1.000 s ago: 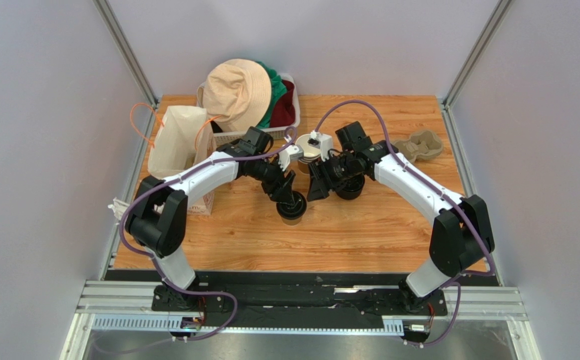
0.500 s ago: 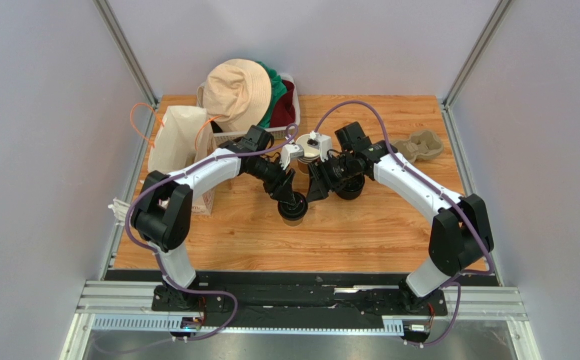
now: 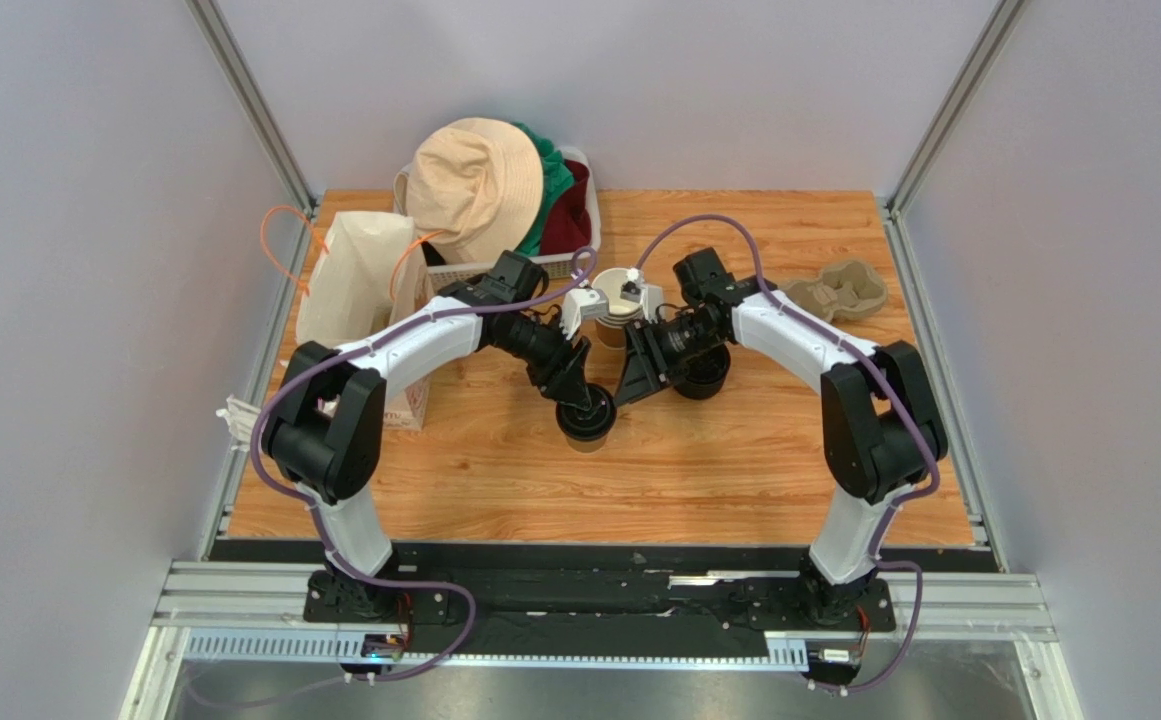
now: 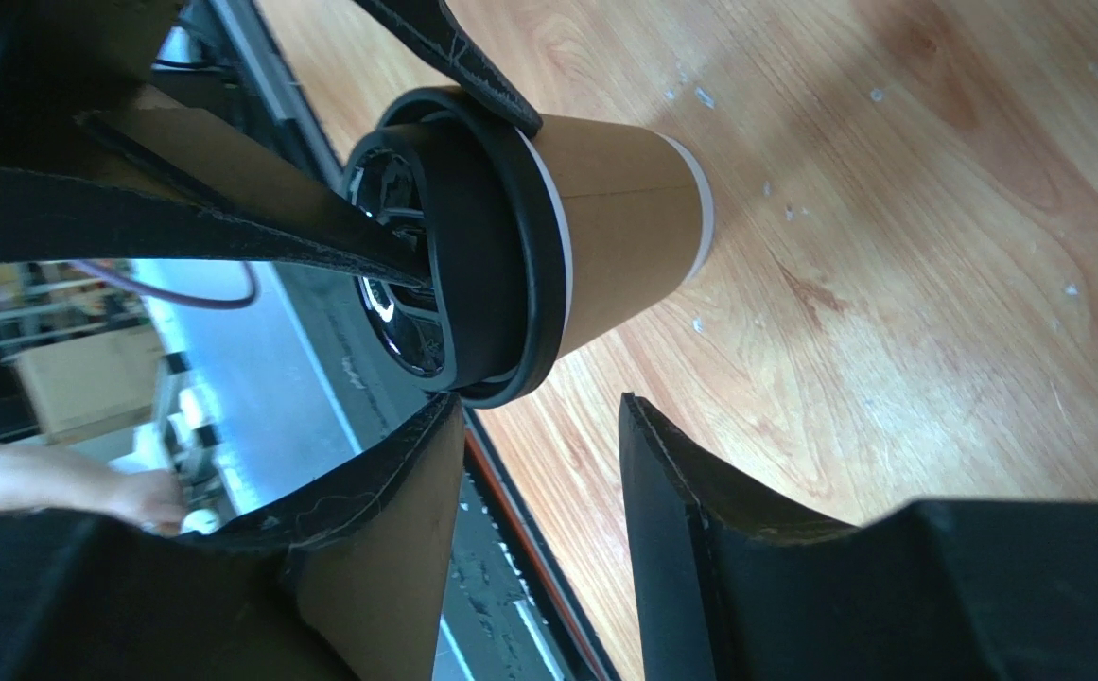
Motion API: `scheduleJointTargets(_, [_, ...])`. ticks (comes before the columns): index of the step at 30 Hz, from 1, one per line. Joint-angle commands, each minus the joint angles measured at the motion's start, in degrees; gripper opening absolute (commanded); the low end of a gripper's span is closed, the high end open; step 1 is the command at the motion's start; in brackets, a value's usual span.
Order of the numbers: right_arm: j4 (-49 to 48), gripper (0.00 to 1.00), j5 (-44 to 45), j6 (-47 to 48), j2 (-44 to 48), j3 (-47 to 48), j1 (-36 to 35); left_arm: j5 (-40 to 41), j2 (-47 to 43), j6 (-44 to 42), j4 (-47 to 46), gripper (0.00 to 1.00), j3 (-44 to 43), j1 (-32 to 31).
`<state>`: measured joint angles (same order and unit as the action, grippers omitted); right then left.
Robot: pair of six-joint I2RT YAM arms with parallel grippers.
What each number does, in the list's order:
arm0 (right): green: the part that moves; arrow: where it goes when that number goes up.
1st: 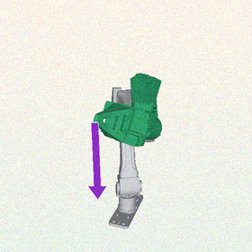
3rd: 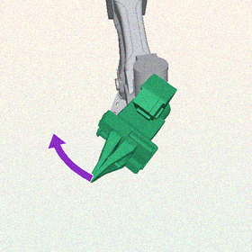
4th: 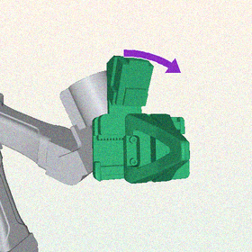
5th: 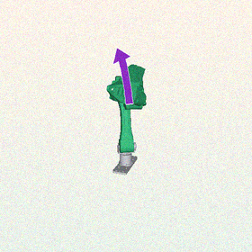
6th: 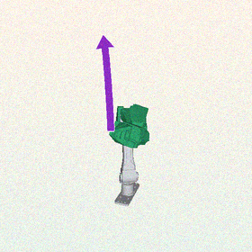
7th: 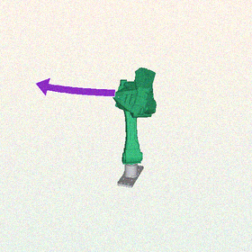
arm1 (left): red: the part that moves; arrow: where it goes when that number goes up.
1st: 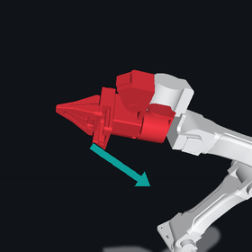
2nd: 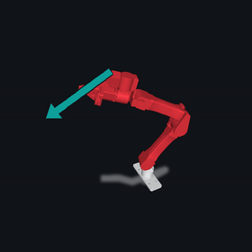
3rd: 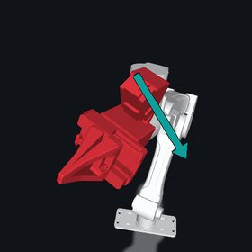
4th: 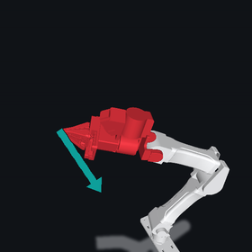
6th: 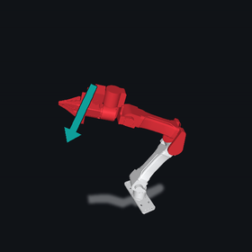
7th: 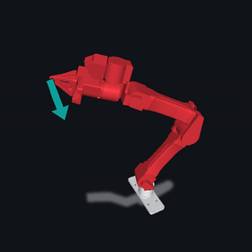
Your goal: Pack the takeout coffee
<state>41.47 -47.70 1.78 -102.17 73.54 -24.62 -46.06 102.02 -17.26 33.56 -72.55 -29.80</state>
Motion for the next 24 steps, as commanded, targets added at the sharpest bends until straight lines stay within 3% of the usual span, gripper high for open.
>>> scheduleJointTargets(1, [-1.92,0.47,-9.51,-0.02,-2.07,2.93,1.42,11.17,3.71,-5.68,5.81,0.52,3.65,-0.52])
scheduleJointTargets(24, [-5.88,0.36,-9.60,-3.71,-8.04,3.89,1.33,11.70,2.93,-5.33,5.02,0.51,4.26,-0.52])
